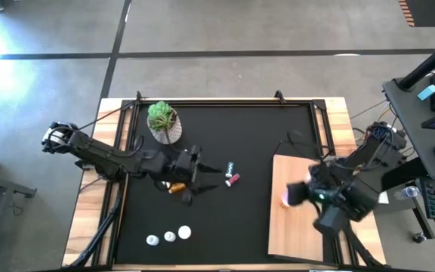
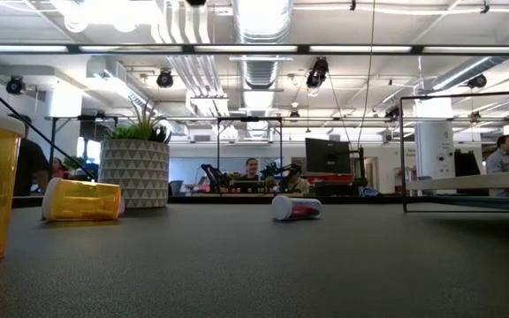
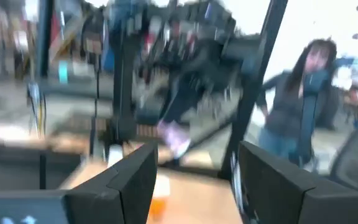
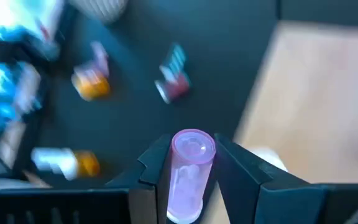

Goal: Pick and place medicine bottles onto shelf by color
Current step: Put the bottom right pink table bottle on the shelf

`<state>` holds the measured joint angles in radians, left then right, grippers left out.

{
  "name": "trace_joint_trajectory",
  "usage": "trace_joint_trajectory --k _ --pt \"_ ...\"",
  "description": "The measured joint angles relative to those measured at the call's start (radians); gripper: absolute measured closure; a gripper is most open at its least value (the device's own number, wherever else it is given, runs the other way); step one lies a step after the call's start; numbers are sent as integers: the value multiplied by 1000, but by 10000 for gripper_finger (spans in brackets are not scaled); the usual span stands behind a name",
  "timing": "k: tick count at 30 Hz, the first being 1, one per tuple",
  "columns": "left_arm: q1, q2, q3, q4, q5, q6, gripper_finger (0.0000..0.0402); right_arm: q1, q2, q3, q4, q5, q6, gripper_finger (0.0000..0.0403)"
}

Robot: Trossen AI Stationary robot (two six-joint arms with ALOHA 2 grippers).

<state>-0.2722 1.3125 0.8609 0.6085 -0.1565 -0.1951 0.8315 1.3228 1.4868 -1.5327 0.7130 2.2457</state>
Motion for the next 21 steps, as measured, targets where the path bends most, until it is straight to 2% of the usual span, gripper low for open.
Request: trace_joint_trajectory --k 5,10,13,18,21 --pt "0 0 6 156 -35 189 194 -132 0 0 86 222 -128 303" --pt "0 0 19 171 -167 388 194 -275 -8 0 381 362 -438 303" --pt "0 0 27 171 -225 499 194 -359 -8 0 646 389 -713 303" --pt "0 0 29 170 -249 601 194 -465 7 0 1135 364 -1201 303" --pt "1 0 29 177 -310 662 194 -500 22 0 1350 336 -1386 303"
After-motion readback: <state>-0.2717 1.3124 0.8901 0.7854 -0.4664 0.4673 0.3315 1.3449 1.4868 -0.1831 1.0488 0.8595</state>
